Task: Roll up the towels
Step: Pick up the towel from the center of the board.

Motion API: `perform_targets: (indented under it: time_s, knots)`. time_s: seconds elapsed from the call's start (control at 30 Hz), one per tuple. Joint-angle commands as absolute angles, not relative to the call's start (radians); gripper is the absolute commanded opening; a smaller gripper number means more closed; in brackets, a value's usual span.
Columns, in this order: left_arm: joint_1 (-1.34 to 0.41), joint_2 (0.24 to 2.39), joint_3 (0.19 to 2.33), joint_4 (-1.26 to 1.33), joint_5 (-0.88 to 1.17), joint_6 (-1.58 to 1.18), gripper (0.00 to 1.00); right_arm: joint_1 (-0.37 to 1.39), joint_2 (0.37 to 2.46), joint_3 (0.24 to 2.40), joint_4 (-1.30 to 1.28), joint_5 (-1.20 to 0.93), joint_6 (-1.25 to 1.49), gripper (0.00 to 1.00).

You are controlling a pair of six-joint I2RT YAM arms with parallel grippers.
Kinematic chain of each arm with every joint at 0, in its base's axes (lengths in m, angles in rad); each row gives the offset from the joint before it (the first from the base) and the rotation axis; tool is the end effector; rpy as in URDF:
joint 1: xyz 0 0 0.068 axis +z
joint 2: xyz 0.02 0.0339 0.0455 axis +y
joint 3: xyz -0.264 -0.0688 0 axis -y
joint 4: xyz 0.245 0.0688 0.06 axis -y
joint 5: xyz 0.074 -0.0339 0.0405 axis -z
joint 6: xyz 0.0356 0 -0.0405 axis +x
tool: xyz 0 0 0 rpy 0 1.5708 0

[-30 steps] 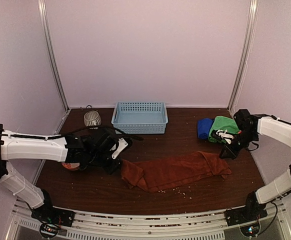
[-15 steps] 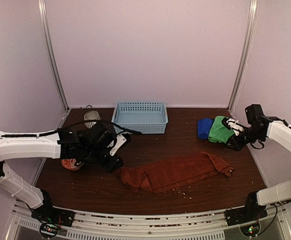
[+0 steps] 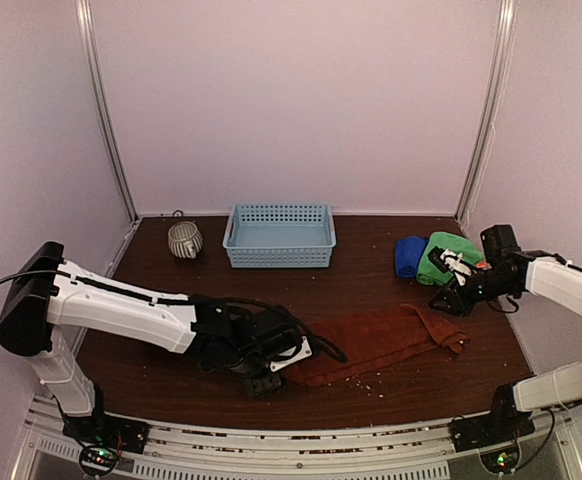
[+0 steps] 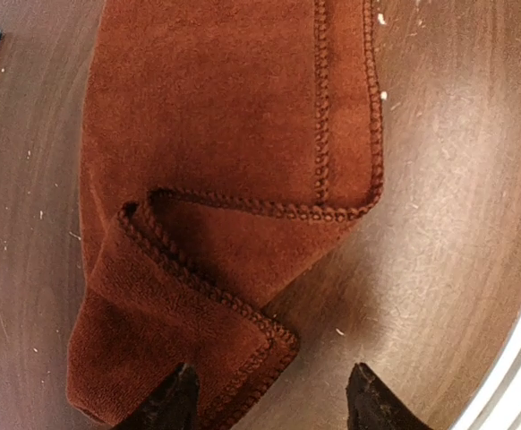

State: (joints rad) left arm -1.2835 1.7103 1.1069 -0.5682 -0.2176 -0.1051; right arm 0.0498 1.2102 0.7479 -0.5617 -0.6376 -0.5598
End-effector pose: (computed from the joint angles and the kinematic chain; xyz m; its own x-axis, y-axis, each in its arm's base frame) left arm 0.1022 -0.3189 0.1851 -0.3554 0.8413 -0.4074 0.8802 0.4479 0.1570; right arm 0.2249 0.0324 0.2173 -0.5375 -0.4540 -0.7106 -0.7489 0.6444 0.1548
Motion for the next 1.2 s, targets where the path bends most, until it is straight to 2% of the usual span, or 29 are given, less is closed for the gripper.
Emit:
perform_targets:
  time_s: [0.0, 0.17, 0.37, 0.5, 0.57, 0.7, 0.9, 1.1, 1.17]
  knots:
    - [-1.278, 1.753, 1.153, -0.572, -0.265, -0.063, 0.58, 0.057, 1.211, 0.73, -0.539, -0.665, -0.587, 0.33]
    - [-1.278, 1.807, 1.171, -0.565, -0.354, -0.061, 0.58, 0.058, 1.211, 0.729, -0.538, -0.669, -0.588, 0.33]
    - [-1.277, 1.85, 1.189, -0.557, -0.405, -0.047, 0.44, 0.06, 1.216, 0.729, -0.541, -0.661, -0.595, 0.33]
    - [-1.273, 1.85, 1.187, -0.561, -0.432, -0.046, 0.29, 0.06, 1.212, 0.728, -0.541, -0.661, -0.595, 0.32]
    - [-1.273, 1.838, 1.19, -0.566, -0.45, -0.049, 0.17, 0.061, 1.213, 0.73, -0.543, -0.66, -0.597, 0.32]
    - [-1.257, 1.767, 1.196, -0.565, -0.464, -0.062, 0.0, 0.064, 1.198, 0.759, -0.599, -0.604, -0.645, 0.33]
    - [-1.182, 1.626, 1.184, -0.55, -0.456, -0.113, 0.0, 0.118, 1.171, 0.806, -0.793, -0.43, -0.781, 0.38]
    - [-1.091, 1.518, 1.123, -0.514, -0.523, -0.243, 0.0, 0.155, 1.151, 0.733, -0.793, -0.301, -0.817, 0.46]
    - [-1.076, 1.495, 1.1, -0.483, -0.45, -0.253, 0.0, 0.177, 1.161, 0.711, -0.786, -0.269, -0.813, 0.47]
